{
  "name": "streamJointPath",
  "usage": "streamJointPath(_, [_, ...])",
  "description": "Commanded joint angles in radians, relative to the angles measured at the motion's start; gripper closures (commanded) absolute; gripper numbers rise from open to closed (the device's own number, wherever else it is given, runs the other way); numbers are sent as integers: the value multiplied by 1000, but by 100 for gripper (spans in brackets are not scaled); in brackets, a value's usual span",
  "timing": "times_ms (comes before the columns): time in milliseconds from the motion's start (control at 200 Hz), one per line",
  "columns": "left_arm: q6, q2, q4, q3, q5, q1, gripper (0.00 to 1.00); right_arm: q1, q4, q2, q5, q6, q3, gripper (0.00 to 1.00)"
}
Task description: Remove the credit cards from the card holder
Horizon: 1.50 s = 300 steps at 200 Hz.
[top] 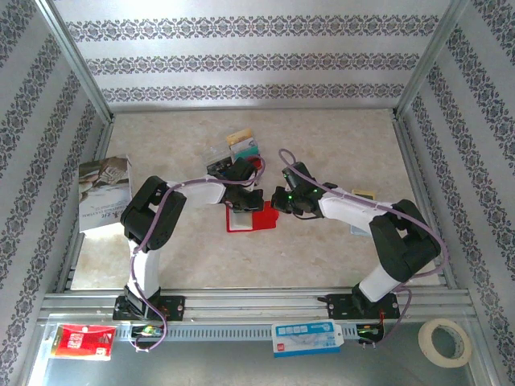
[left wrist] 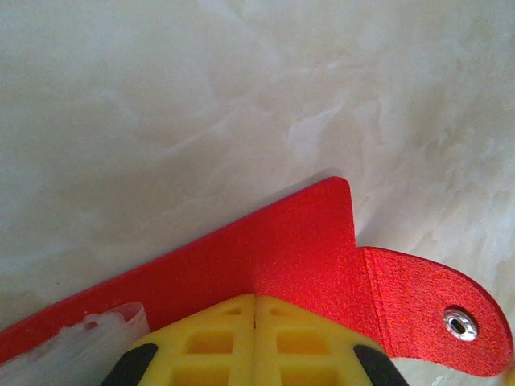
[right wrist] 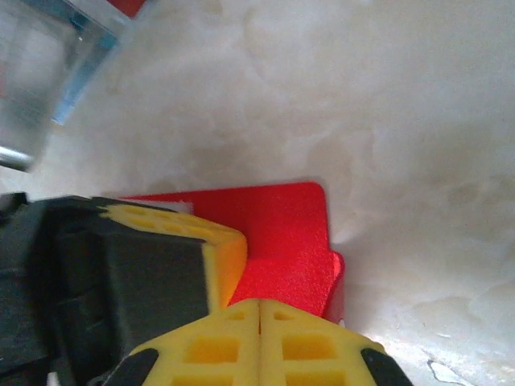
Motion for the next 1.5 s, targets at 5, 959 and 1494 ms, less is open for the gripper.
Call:
streamJointPath(5, [25,35,-76,-35,-57,-16,100,11,24,39,-27,42,-15,95])
streamJointPath(959, [-165,-379,-92,-278,-210,52,49,30,-61,196,59,39,4,96])
streamJointPath(1494, [-156,-272,-60,-263,-110,53,67,30,-40,206,45,48,3,96])
